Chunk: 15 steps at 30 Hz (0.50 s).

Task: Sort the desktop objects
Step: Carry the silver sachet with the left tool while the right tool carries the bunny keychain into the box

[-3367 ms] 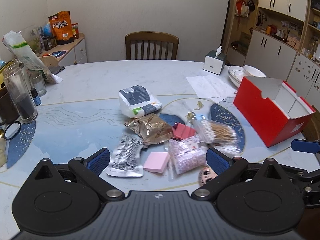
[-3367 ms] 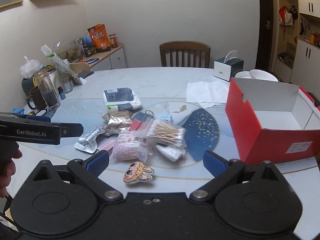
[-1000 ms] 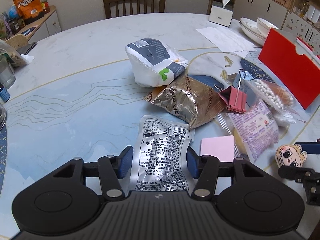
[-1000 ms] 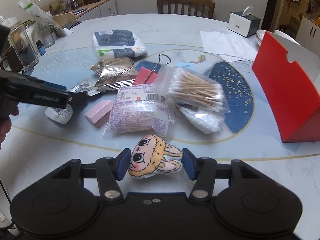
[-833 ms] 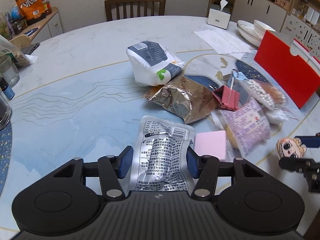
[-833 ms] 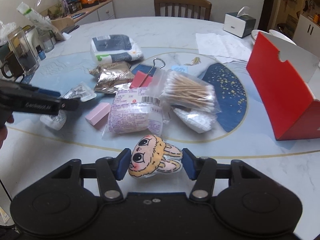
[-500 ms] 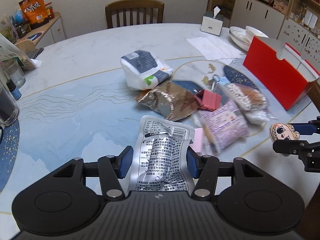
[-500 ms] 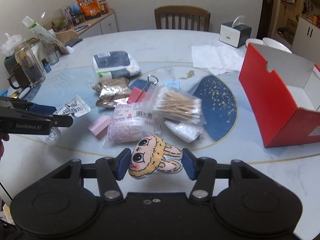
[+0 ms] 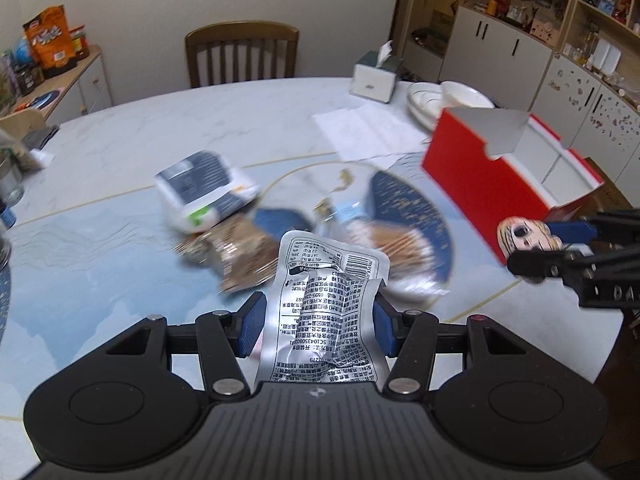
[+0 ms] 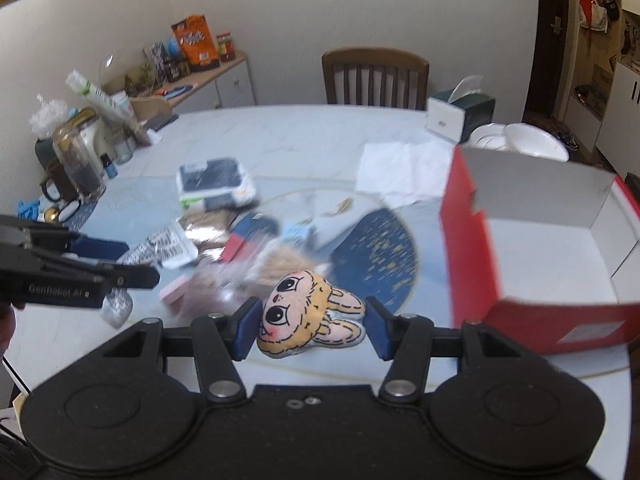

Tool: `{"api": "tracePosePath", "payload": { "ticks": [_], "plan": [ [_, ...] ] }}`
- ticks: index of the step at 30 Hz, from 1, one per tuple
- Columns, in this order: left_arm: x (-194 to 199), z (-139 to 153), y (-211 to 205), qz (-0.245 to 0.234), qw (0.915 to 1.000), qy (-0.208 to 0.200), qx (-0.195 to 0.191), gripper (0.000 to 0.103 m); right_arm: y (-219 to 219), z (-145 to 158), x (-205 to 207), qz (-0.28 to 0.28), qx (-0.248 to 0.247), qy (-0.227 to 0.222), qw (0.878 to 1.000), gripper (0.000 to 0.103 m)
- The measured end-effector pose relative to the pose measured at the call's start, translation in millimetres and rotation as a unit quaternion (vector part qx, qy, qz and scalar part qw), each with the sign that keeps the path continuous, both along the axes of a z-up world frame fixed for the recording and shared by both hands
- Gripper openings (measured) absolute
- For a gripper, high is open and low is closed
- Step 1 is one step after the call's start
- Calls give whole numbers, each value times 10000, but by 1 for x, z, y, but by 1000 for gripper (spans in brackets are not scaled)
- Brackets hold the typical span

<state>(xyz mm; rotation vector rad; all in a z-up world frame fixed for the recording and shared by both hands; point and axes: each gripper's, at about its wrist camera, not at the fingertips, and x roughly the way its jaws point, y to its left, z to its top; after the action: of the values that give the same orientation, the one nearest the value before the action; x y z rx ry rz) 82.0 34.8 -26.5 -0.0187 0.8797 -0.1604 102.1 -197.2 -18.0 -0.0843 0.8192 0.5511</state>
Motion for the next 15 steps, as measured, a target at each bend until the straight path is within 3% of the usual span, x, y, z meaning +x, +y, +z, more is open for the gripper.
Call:
{"api": "tracePosePath", "payload": {
  "ticks": [15],
  "plan": [
    [44, 33, -110, -439, 9986, -300, -37, 55, -100, 22, 65, -194, 69, -331, 9992, 54]
  ]
}}
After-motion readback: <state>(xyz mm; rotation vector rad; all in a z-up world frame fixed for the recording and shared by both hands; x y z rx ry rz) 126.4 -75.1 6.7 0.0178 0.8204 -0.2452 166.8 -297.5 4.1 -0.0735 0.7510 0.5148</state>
